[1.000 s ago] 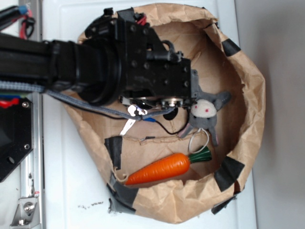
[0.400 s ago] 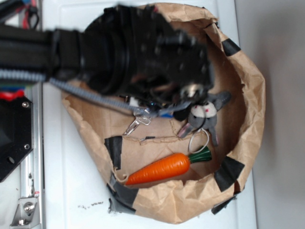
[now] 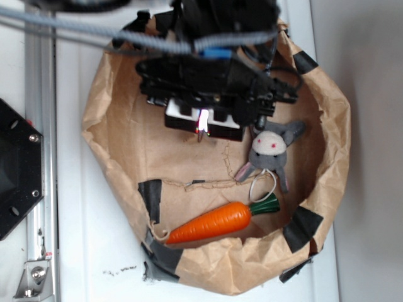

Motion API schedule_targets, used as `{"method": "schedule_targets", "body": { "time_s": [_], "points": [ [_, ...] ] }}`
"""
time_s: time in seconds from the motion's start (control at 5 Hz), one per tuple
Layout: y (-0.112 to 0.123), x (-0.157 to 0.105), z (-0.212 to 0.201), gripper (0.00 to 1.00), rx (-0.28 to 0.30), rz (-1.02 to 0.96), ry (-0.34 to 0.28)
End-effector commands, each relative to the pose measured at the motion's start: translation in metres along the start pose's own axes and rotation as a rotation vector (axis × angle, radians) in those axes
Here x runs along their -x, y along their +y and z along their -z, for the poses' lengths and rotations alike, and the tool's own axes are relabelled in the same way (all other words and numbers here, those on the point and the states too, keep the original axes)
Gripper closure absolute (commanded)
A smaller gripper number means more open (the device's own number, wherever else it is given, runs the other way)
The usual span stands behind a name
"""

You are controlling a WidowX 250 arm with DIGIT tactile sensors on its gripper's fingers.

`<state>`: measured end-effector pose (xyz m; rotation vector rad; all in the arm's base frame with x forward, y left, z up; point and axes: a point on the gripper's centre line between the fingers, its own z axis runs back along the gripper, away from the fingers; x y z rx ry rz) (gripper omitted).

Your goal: Grab the silver keys.

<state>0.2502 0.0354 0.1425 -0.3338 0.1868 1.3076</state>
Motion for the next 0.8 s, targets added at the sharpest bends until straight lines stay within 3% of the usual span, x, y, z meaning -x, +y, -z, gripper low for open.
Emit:
{"method": "schedule_targets", "body": {
  "time_s": [0.0,0.2,0.6],
  "points": [
    [0.01,-0.008,-0.002,1.0,0.024,0.015,-0.13],
    [0.008,-0.006,0.0,1.0,0.03,0.024,-0.201],
    [0.004,-0.007,0.015,1.0,0.013,0.087,-0.271]
  ]
}}
